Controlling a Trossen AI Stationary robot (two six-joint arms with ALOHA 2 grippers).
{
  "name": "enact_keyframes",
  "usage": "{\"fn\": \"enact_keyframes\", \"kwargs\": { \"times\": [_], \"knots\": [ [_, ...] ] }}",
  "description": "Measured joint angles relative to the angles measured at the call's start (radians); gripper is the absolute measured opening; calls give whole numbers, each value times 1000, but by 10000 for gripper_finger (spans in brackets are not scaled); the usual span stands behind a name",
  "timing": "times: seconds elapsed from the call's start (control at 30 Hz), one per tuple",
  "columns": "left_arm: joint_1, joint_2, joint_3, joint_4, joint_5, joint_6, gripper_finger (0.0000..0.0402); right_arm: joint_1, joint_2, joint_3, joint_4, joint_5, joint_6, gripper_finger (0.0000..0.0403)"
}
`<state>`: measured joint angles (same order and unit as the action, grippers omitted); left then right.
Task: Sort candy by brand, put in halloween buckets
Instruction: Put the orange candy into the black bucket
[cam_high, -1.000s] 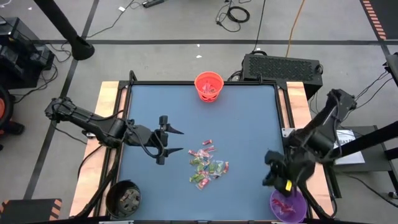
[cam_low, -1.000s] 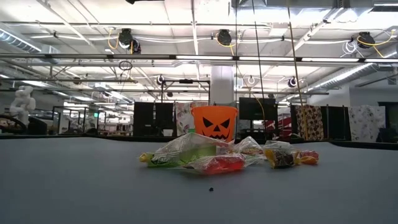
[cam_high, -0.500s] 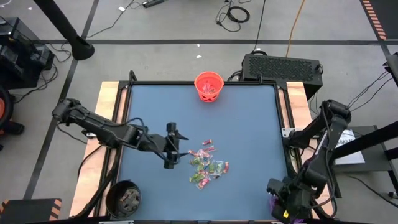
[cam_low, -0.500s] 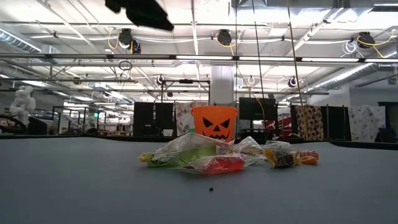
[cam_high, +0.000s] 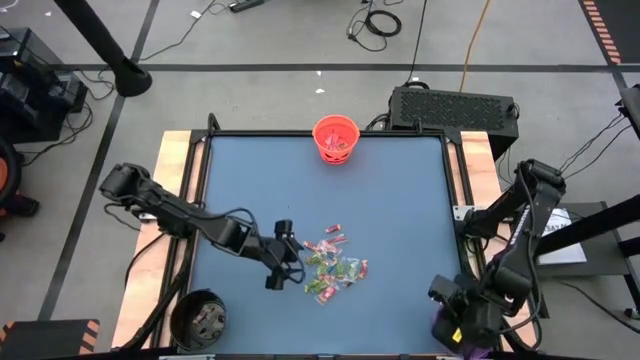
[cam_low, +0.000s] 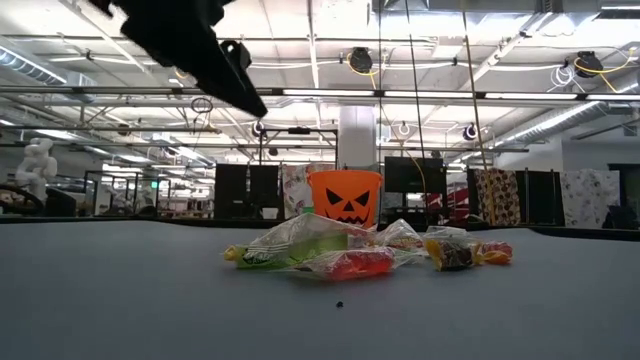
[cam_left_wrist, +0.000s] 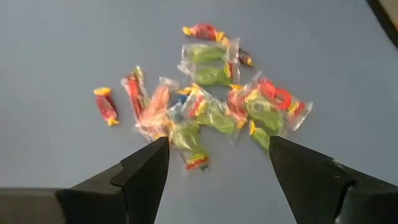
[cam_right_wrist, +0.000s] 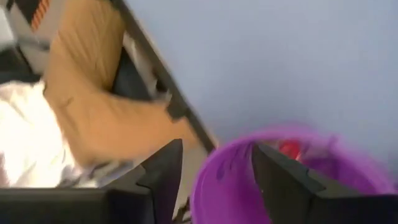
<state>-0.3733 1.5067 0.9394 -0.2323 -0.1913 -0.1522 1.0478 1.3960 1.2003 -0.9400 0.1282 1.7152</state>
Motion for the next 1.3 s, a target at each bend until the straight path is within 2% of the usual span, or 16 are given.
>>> {"fn": "enact_keyframes", "kwargs": {
  "times": [0.13, 0.23, 0.3, 0.5, 0.57, 0.67, 0.9, 1.03, 1.3],
  "knots": [
    [-12, 38, 0, 33, -3, -15, 283, -54, 1, 39, -140, 21, -85, 169],
    [-17, 69, 0, 58, -3, -26, 283, -125, 2, 41, -192, 119, -263, 159],
    [-21, 87, 0, 73, -3, -25, 283, -185, 17, 41, -170, 191, -446, 154],
    [-20, 136, 0, 129, -8, -25, 283, -349, 130, 40, -12, 295, -1103, 146],
    [-20, 143, 0, 128, -10, -25, 283, -401, 181, 40, 67, 290, -1303, 142],
    [-20, 150, 0, 127, -10, -25, 283, -476, 250, 40, 153, 214, -1523, 137],
    [-24, 151, 0, 118, -10, -33, 283, -611, 405, 40, 154, -44, -1705, 132],
    [-29, 151, 0, 118, -9, -45, 283, -631, 466, 40, 154, -76, -1772, 132],
    [-29, 151, 0, 118, -9, -46, 283, -636, 520, 40, 185, -56, -1883, 132]
  ]
}}
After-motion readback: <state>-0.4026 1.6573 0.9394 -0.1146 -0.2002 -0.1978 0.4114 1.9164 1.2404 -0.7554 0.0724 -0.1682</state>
